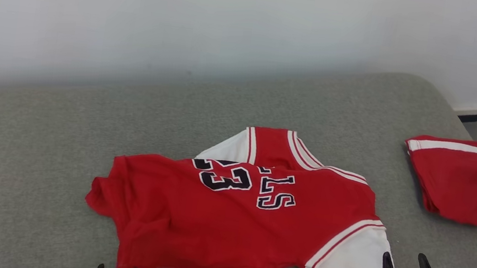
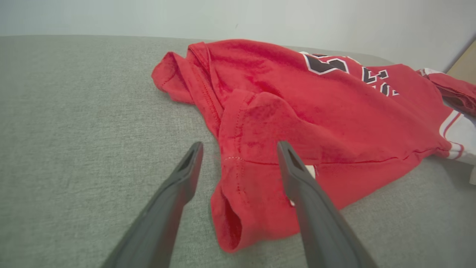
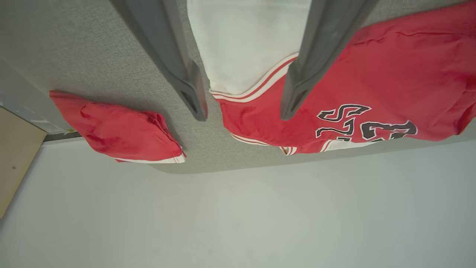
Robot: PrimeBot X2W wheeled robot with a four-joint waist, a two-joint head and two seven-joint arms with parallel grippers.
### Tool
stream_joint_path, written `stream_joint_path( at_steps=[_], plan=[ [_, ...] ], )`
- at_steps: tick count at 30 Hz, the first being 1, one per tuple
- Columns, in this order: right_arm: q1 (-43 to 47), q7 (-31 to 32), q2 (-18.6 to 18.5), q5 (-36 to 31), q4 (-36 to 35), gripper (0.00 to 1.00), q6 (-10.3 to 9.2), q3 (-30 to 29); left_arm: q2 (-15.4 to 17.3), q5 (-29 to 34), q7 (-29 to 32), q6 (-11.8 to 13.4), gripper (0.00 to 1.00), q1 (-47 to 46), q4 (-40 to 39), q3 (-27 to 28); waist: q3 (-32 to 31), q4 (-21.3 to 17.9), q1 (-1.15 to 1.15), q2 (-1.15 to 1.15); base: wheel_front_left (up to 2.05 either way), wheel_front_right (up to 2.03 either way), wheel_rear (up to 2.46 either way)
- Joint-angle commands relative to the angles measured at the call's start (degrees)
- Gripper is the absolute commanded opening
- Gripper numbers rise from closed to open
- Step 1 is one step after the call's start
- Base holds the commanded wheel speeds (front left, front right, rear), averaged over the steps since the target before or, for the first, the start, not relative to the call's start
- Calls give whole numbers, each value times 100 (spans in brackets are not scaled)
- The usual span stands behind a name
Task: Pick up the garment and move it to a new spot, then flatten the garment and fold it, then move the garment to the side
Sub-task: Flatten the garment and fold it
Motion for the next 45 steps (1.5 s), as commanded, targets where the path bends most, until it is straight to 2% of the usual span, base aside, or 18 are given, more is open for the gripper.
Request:
stream_joint_path(
  at_steps=[1,9,13,18,27,37,45],
  plan=[
    [-47,-8,30,9,10,100,2,16,18,-29,14,-28,100,-129,123,-34,118,-190,0,0,0,0,0],
    [-190,205,58,9,334,100,2,-13,143,-105,98,-13,100,-519,570,-89,350,-395,0,0,0,0,0],
    [-323,394,102,-45,596,100,2,-139,166,-82,238,122,100,-618,625,-75,460,-392,0,0,0,0,0],
    [-364,362,128,-62,700,100,2,-225,184,-36,423,225,100,-468,333,-153,525,-297,0,0,0,0,0],
    [-417,324,172,-69,745,100,2,-183,198,-101,920,178,100,-235,-209,-392,549,-173,0,0,0,0,0],
    [-376,304,142,-16,743,100,2,-234,198,-5,1116,184,100,-46,-668,-705,612,-133,0,0,0,0,0],
    [-447,267,178,10,785,100,2,-210,254,-51,1185,238,100,16,-996,-738,662,-69,0,0,0,0,0]
  ],
)
